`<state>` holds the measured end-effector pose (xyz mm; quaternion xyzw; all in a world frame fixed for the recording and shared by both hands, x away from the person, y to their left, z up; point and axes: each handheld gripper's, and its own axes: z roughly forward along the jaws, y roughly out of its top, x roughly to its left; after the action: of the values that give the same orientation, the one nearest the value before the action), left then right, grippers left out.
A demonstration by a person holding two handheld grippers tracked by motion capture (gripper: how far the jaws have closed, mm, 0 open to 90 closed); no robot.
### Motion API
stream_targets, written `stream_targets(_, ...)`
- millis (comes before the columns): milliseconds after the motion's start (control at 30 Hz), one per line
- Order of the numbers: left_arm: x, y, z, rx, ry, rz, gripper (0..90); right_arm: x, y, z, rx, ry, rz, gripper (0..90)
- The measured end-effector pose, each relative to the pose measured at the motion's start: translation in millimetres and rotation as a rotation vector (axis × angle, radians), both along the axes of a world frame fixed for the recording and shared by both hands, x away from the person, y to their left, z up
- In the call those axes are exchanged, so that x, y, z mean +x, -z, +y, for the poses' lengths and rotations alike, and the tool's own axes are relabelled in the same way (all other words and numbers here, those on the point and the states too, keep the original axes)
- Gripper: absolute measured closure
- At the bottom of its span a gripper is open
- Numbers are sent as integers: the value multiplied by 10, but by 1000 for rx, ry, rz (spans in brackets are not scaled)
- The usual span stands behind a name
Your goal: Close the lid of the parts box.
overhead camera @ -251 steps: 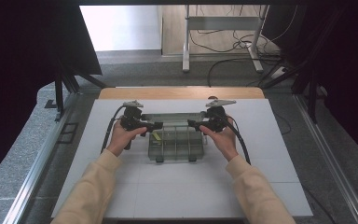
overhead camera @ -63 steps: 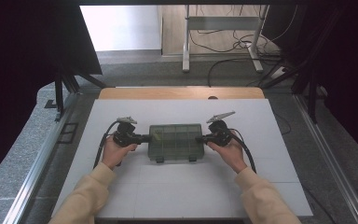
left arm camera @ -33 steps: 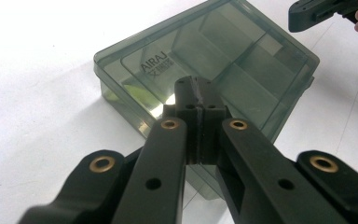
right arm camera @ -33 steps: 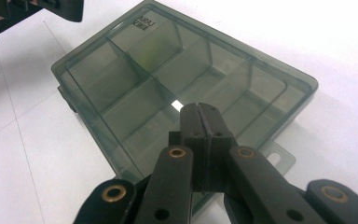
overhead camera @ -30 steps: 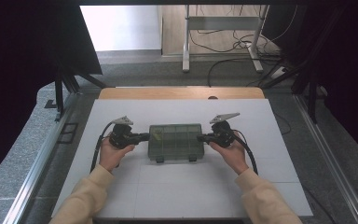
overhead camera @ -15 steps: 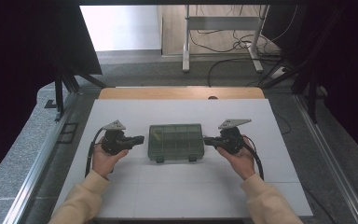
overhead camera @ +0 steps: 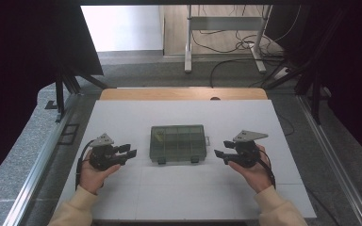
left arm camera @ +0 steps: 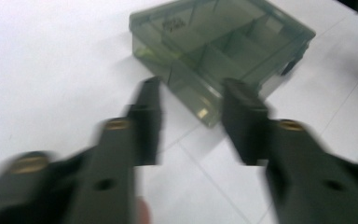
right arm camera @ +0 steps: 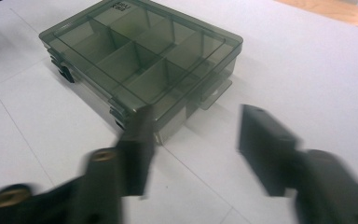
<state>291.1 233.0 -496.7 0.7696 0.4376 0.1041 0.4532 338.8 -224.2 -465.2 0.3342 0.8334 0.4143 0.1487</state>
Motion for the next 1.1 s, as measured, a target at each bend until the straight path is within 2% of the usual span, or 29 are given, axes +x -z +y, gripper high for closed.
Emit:
stream_targets(100, -87, 53, 19, 19, -27, -1, 305, -48, 36, -40, 5, 9, 7, 285)
stream_targets(167, -139, 81, 25, 27, -35, 0, 226, -72, 75, -97, 10, 17, 17, 256)
stream_targets(233, -187, 90, 30, 31, -41, -11, 185, -102, 108, -180, 26, 22, 25, 241)
stream_targets(433, -312, 90, 49, 42, -68, -39, 139, -205, 216, -508, 27, 80, 31, 201)
stream_targets(633, -332, 145, 49, 67, -84, -32, 143, -277, 296, -755, 37, 127, 34, 196)
stream_targets(767, -317, 173, 27, 78, -82, -23, 143, -239, 324, -803, 47, 130, 35, 198)
stream_targets(1100, -305, 194, 38, 89, -87, -24, 145, -231, 330, -718, 40, 92, 29, 198)
